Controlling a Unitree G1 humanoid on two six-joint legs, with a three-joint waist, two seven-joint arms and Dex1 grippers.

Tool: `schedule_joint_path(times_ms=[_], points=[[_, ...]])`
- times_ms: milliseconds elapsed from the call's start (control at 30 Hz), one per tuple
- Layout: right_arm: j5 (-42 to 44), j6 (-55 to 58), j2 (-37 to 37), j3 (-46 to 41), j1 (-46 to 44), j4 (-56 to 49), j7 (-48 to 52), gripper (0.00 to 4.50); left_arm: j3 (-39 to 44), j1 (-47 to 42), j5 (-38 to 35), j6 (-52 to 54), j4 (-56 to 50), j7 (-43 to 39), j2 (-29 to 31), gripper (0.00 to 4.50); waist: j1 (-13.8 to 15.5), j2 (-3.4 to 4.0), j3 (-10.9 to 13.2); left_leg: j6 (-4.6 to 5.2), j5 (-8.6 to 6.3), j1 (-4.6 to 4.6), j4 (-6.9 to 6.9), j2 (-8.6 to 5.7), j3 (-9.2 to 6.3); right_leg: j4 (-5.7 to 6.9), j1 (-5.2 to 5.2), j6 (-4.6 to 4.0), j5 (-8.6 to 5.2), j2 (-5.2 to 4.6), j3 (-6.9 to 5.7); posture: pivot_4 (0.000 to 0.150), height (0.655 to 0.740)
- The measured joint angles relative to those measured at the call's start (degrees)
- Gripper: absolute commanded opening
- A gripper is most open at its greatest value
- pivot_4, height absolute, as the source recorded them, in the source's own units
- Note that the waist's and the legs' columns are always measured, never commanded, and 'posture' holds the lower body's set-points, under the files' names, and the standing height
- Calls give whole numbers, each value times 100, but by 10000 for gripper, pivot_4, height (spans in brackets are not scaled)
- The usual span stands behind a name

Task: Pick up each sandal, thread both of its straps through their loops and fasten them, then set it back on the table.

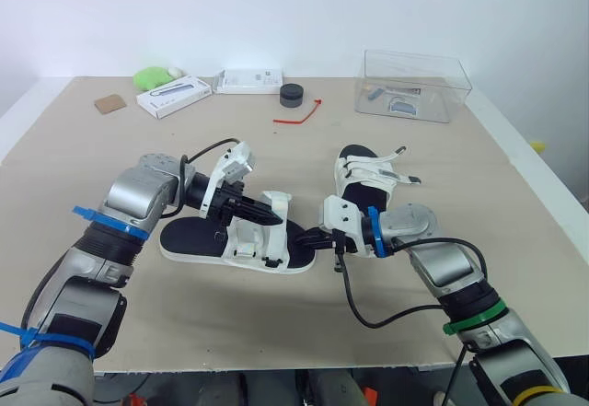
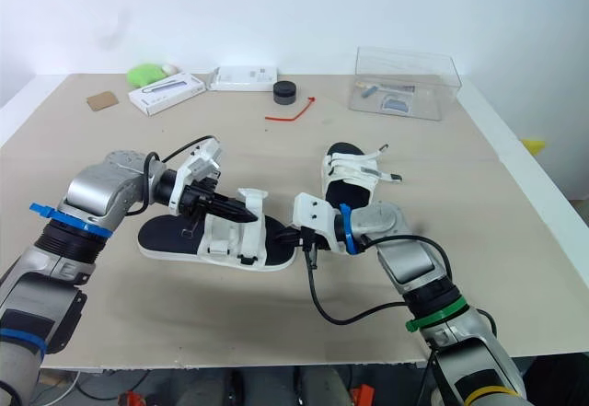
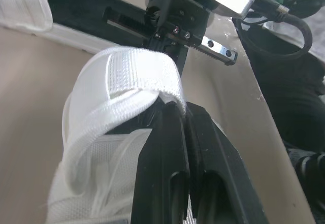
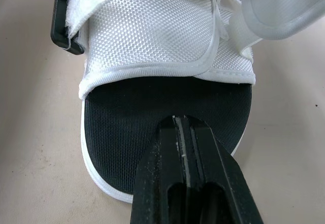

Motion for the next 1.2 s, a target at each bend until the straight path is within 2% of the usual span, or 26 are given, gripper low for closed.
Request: schedule_joint_path(times_ms=[133,233,333,600,767,867,933,967,1200], points=[[0,3,-2,-1,1,-3,3,0,1,86,-82,99,-81,-234,99,1062,2,0,0,0,0,0,0,1,-1,0,0,0,0,2,-2,1500,7400],[-1,3,-2,-1,1,-2,2,0,11,82,-92,252,-82,-261,98,8595,2,0,0,0,0,0,0,1,0,0,0,0,0,2,-3,1500,7400],[-4,2,-2,-1,1,-3,2,0,11,79,-90,315,-69,-238,88,20695,2,0,0,0,0,0,0,1,-1,0,0,0,0,2,-5,1500,7400],[-8,-7,-7,0,2,-5,10,0,82,-9,-319,1011,-333,-397,303,20695,0,0,0,0,0,-1,0,2,-1,0,-1,1,-1,2,-5,1500,7400],[-18,-24,-23,-1,2,-2,10,0,-78,264,-306,1012,-629,-398,316,20695,6,0,0,-1,0,0,0,0,0,0,0,5,1,-3,-4,1500,7400],[-27,-51,-23,7,2,0,11,0,-132,270,-241,873,-629,-379,270,12007,6,0,0,-1,1,0,1,-1,1,0,0,5,1,-2,-4,1500,7400],[-27,-60,-23,9,1,0,11,0,-162,270,-167,736,-621,-361,265,2256,6,0,0,-1,1,0,0,0,-1,0,0,3,0,0,-3,1500,7400],[-27,-61,-23,9,1,0,11,0,-178,270,-114,660,-612,-353,259,953,6,0,0,-1,1,0,0,0,-1,0,0,3,0,0,-2,1500,7400],[-28,-52,-29,9,1,-1,12,0,-326,265,224,108,-367,-269,63,953,7,0,0,-1,1,0,1,-2,1,0,1,4,1,-3,-3,1500,7400]])
